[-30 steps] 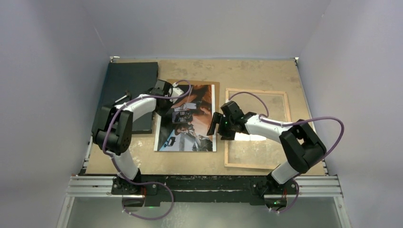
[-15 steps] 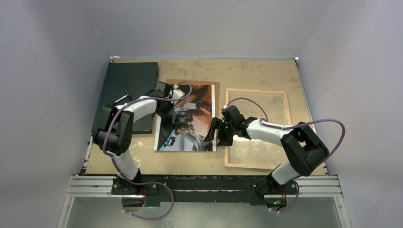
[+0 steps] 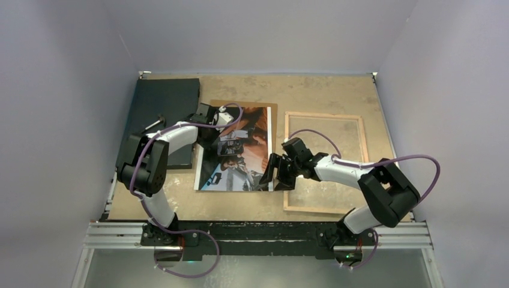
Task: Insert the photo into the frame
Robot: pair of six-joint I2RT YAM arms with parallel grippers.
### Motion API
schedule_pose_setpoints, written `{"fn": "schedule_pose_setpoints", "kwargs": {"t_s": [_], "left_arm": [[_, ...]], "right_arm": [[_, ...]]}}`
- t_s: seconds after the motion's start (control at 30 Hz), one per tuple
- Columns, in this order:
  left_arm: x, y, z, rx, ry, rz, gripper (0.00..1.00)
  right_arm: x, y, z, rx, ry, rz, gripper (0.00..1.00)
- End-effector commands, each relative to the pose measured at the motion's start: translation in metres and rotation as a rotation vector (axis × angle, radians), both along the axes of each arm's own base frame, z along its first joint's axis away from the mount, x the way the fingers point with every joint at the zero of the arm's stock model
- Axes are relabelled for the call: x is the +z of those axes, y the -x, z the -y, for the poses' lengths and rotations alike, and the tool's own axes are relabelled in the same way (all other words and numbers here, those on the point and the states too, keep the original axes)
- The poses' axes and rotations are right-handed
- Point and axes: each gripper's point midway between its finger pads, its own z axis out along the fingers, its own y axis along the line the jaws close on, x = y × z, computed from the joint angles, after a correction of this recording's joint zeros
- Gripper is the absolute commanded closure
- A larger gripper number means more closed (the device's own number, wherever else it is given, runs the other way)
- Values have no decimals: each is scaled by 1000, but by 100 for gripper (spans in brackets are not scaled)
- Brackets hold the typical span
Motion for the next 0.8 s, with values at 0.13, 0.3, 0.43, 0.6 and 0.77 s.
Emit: {"fn": "schedule_pose_setpoints", "kwargs": {"t_s": [0.13,0.3,0.43,0.6,0.77], "left_arm": [[-10,16,6,-4,32,-56,100],[-7,16,4,-6,27,-50,100],[-4,15,5,-6,27,-46,100],[-4,16,7,-10,30,-50,100],[-3,18,9,-16,28,-51,100]], "right_arm": [[-1,-3,-10,-13,-49,4,27],[14,-10,-15,-21,-102,55,31],[35,-12,-22,-32,-179,102,37],[44,-10,-25,-32,-224,103,40],[46,-5,-24,-43,-246,87,37]]}}
